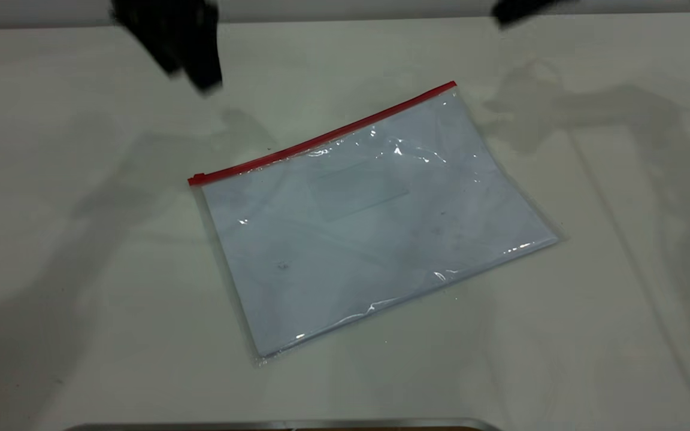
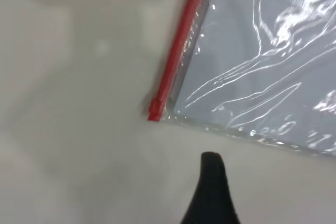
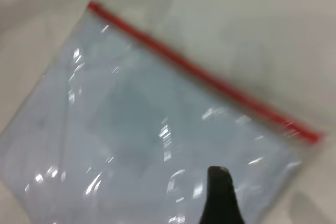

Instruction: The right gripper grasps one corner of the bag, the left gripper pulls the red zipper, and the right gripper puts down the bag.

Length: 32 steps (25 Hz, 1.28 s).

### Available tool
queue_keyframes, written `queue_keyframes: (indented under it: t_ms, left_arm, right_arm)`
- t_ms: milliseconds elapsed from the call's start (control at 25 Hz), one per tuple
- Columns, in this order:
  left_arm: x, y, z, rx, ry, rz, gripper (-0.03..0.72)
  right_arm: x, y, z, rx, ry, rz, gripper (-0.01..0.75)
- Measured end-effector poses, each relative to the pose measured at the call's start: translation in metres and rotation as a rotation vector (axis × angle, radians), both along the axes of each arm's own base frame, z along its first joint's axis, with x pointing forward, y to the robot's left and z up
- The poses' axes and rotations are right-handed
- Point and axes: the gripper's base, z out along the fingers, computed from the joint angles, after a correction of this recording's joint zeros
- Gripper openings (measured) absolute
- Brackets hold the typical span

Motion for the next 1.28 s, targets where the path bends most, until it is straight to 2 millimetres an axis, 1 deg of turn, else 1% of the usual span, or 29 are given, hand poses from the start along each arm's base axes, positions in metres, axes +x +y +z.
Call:
queue_keyframes:
  t_ms: [80, 160, 240, 280, 360, 400, 520, 560, 600, 680, 720, 800, 840, 920, 960, 1080, 1280]
  left_arm:
    - [0.001, 0.001, 0.034, 0.011, -0.016, 0.083, 0.656]
    - [0.0, 0.005, 0.066, 0.037, -0.028, 0.154, 0.63]
    - [0.002, 0.009, 0.097, 0.051, -0.113, 0.236, 0.598]
    - [0.003, 0.011, 0.11, 0.055, -0.152, 0.268, 0.578]
    - [-0.002, 0.016, 0.136, 0.059, -0.217, 0.339, 0.545]
    - [-0.005, 0.018, 0.146, 0.059, -0.24, 0.37, 0.528]
    - [-0.019, 0.024, 0.18, 0.03, -0.307, 0.434, 0.489]
    - [-0.024, 0.026, 0.19, 0.017, -0.326, 0.448, 0.479]
    - [-0.031, 0.028, 0.202, 0.002, -0.351, 0.455, 0.469]
    - [-0.046, 0.032, 0.224, -0.024, -0.394, 0.462, 0.454]
    - [-0.056, 0.035, 0.235, -0.036, -0.415, 0.466, 0.447]
    - [-0.078, 0.041, 0.256, -0.061, -0.457, 0.469, 0.437]
    - [-0.087, 0.044, 0.262, -0.066, -0.466, 0.469, 0.431]
    - [-0.11, 0.051, 0.276, -0.081, -0.495, 0.467, 0.425]
    - [-0.122, 0.054, 0.28, -0.082, -0.504, 0.464, 0.423]
    - [-0.152, 0.064, 0.284, -0.078, -0.518, 0.461, 0.424]
    - [-0.199, 0.076, 0.288, -0.103, -0.532, 0.48, 0.424]
  right_arm:
    - [0.006, -0.003, 0.04, -0.034, -0.033, -0.054, 0.567]
    - [0.006, -0.007, 0.081, -0.075, -0.074, -0.107, 0.556]
    - [0.001, -0.012, 0.121, -0.134, -0.102, -0.17, 0.552]
    - [-0.003, -0.015, 0.137, -0.157, -0.113, -0.198, 0.551]
    - [-0.015, -0.019, 0.173, -0.192, -0.135, -0.267, 0.551]
    - [-0.021, -0.02, 0.187, -0.196, -0.143, -0.294, 0.551]
    - [-0.044, -0.023, 0.239, -0.177, -0.178, -0.401, 0.551]
    - [-0.051, -0.023, 0.253, -0.172, -0.193, -0.426, 0.551]
    - [-0.061, -0.024, 0.271, -0.168, -0.221, -0.449, 0.551]
    - [-0.086, -0.022, 0.305, -0.169, -0.29, -0.467, 0.551]
    - [-0.097, -0.021, 0.318, -0.169, -0.316, -0.469, 0.551]
    - [-0.129, -0.014, 0.348, -0.155, -0.378, -0.463, 0.551]
    - [-0.143, -0.01, 0.357, -0.149, -0.393, -0.453, 0.551]
    - [-0.177, -0.003, 0.377, -0.125, -0.429, -0.437, 0.551]
    - [-0.193, 0.001, 0.382, -0.115, -0.436, -0.426, 0.551]
    - [-0.232, 0.006, 0.391, -0.087, -0.438, -0.411, 0.551]
    - [-0.286, 0.009, 0.395, -0.043, -0.44, -0.388, 0.551]
